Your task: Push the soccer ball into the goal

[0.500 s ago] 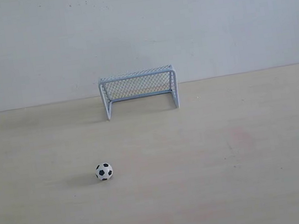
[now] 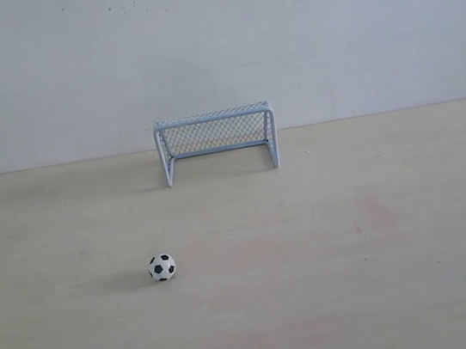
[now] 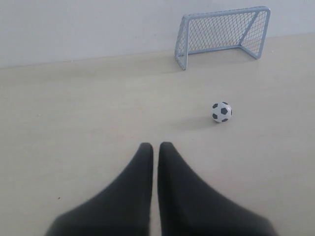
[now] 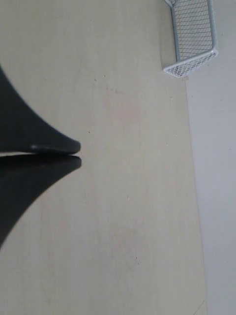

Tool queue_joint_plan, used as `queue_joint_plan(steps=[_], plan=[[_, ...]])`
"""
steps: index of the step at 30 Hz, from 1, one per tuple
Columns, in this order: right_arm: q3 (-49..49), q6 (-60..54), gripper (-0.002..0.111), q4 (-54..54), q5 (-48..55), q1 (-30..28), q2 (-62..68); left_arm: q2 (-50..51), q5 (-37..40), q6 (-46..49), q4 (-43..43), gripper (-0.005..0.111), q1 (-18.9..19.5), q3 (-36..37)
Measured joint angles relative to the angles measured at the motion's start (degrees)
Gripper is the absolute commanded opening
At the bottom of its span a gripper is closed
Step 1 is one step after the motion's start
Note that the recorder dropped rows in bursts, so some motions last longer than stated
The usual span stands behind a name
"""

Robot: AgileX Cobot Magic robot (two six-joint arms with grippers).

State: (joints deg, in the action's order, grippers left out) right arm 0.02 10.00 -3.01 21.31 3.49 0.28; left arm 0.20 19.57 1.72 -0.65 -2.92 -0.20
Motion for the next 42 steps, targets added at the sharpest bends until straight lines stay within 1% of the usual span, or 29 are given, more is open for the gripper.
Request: queue_joint_plan(steps=[3, 5, 7, 9, 11, 14, 19, 24, 26, 28, 31, 33, 36, 38, 41, 42], plan=[[0.0, 0.0, 0.0, 0.0, 0.0, 0.0, 0.0, 0.0, -0.9, -0.6, 1.1, 0.004, 0.0, 0.0], [0.0, 0.0, 0.0, 0.0, 0.0, 0.0, 0.0, 0.0, -1.9, -1.0, 4.5, 0.004, 0.0, -1.2], [0.0, 0.0, 0.0, 0.0, 0.0, 0.0, 0.0, -0.1, -1.9, -1.1, 8.9, 0.004, 0.0, -7.5], [0.0, 0.0, 0.0, 0.0, 0.0, 0.0, 0.0, -0.2, -0.1, -1.2, 10.9, 0.004, 0.0, -14.5], [0.0, 0.0, 0.0, 0.0, 0.0, 0.0, 0.0, -0.2, 2.4, -1.2, 11.4, 0.004, 0.0, -20.4], [0.0, 0.0, 0.0, 0.0, 0.0, 0.0, 0.0, -0.2, 4.3, -1.2, 11.6, 0.004, 0.0, -26.4], [0.0, 0.0, 0.0, 0.0, 0.0, 0.0, 0.0, -0.3, 2.7, -1.7, 12.1, 0.004, 0.0, -28.6], [0.0, 0.0, 0.0, 0.0, 0.0, 0.0, 0.0, -0.3, 1.0, -2.9, 16.8, 0.004, 0.0, -28.9], [0.0, 0.0, 0.0, 0.0, 0.0, 0.0, 0.0, 1.3, 1.0, -2.9, 17.7, 0.004, 0.0, -30.4], [0.0, 0.0, 0.0, 0.0, 0.0, 0.0, 0.0, 5.2, 1.0, -1.7, 18.6, 0.004, -0.2, -33.3], [0.0, 0.0, 0.0, 0.0, 0.0, 0.0, 0.0, 14.8, 4.2, 4.5, 20.1, 0.004, -1.1, -39.9], [0.0, 0.0, 0.0, 0.0, 0.0, 0.0, 0.0, 22.2, 8.9, 10.5, 20.8, 0.004, -1.7, -45.6], [0.0, 0.0, 0.0, 0.0, 0.0, 0.0, 0.0, 35.6, 18.9, 22.7, 21.6, 0.004, -2.2, -56.5], [0.0, 0.0, 0.0, 0.0, 0.0, 0.0, 0.0, 44.3, 28.5, 33.0, 21.6, 0.004, -2.2, -63.3], [0.0, 0.0, 0.0, 0.0, 0.0, 0.0, 0.0, 55.0, 40.5, 47.4, 21.0, 0.004, -2.3, -70.6], [0.0, 0.0, 0.0, 0.0, 0.0, 0.0, 0.0, 58.3, 43.1, 52.0, 20.1, 0.004, -2.4, -72.2]])
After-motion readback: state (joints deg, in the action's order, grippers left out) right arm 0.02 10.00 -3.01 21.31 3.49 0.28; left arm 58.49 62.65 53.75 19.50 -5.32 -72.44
